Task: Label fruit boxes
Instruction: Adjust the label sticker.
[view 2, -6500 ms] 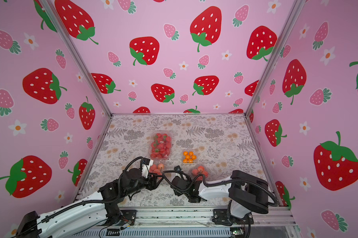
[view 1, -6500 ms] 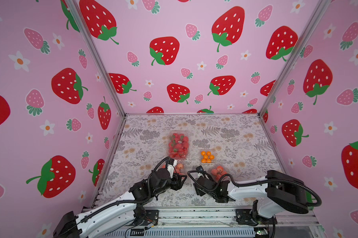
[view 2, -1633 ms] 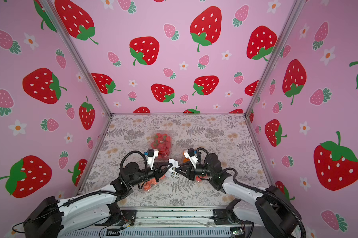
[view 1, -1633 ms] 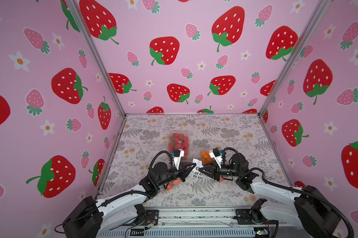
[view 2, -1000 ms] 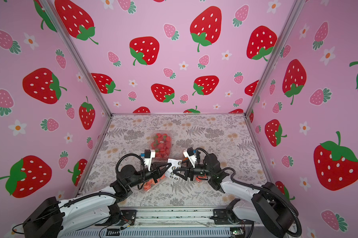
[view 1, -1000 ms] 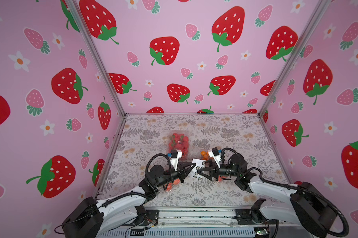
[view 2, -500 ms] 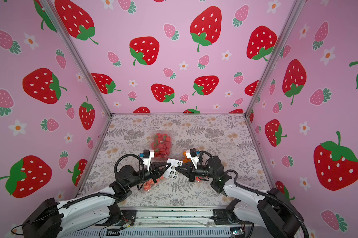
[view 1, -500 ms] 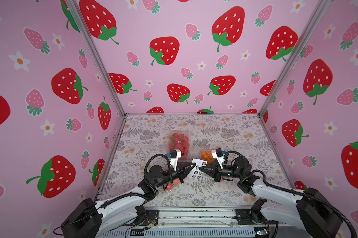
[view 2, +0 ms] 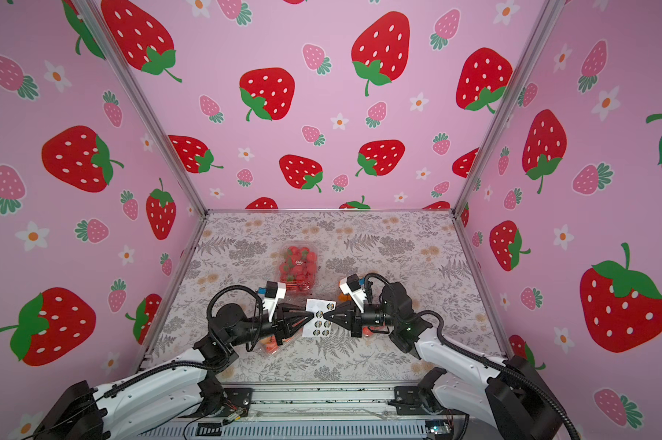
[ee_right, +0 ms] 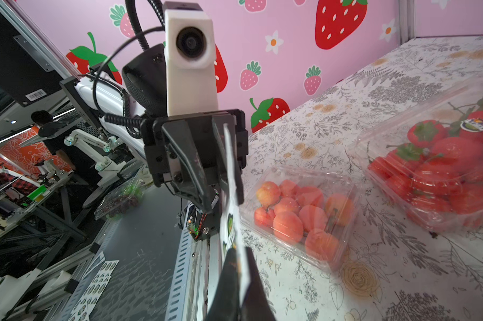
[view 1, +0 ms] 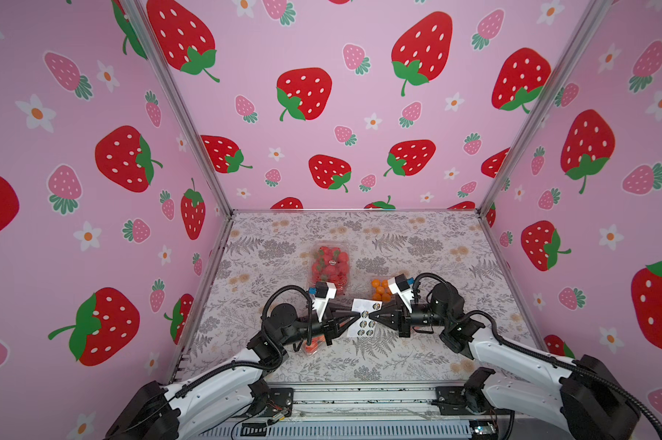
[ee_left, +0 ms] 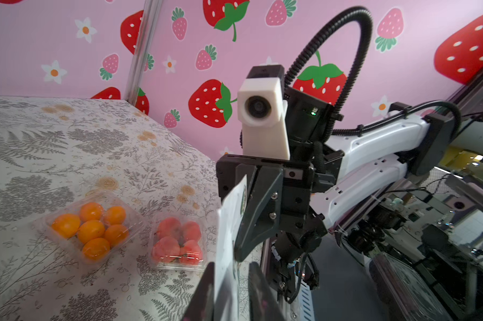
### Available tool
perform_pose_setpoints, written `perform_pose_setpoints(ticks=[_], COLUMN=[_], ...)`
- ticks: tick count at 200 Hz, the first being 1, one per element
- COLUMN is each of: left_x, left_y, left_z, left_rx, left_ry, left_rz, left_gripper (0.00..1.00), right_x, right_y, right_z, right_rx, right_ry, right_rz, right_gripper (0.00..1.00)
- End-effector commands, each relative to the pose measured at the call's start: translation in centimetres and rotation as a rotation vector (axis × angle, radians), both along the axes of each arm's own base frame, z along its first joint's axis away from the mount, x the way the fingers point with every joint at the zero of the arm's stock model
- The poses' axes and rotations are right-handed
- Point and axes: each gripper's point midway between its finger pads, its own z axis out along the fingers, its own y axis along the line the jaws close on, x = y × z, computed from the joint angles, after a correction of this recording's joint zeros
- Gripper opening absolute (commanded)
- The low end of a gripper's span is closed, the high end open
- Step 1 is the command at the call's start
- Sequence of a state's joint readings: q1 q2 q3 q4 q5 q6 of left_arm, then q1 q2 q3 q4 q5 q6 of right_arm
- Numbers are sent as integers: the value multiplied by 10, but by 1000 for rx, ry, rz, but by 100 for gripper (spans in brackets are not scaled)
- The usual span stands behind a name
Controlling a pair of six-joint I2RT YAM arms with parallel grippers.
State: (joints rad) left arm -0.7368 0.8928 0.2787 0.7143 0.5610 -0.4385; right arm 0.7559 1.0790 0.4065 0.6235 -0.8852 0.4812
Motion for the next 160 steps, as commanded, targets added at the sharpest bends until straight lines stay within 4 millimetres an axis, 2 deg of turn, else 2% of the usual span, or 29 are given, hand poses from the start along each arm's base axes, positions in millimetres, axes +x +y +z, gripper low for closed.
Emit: perform_pose_setpoints(ticks=[1, 42, 115, 132, 143, 151, 154, 160], left_x=[-13, -8, -7, -6, -5, -3, -3, -1], left_y=[-5, -11, -10, -12, -12, -12, -12, -12], left_z=[18, 8, 10, 9, 7, 7, 8, 7], left_rx=[-12, 23, 2, 5, 7, 6, 5, 3], left_ry=[-78, -53, -66, -61, -56, -55, -55, -52], left_rz=[-95, -102, -102, -105, -102, -95, -93, -87], left_gripper=[17, 14, 8, 0, 0, 4, 9, 11], right_x=[0, -2, 0, 0, 1, 2, 2, 2], right_y=[-3, -3, -3, -2, -2, -2, -2, -2], right_z=[13, 13, 7, 5, 4, 3, 3, 2], right_rx=[6, -1, -25, -29, -33, -37, -37, -39], right_ry=[-39, -34, -38, -35, -34, -36, -36, -34], right_rz=[20, 43, 32, 35, 29, 25, 25, 23], right_gripper=[0, 0, 0, 0, 0, 0, 0, 0])
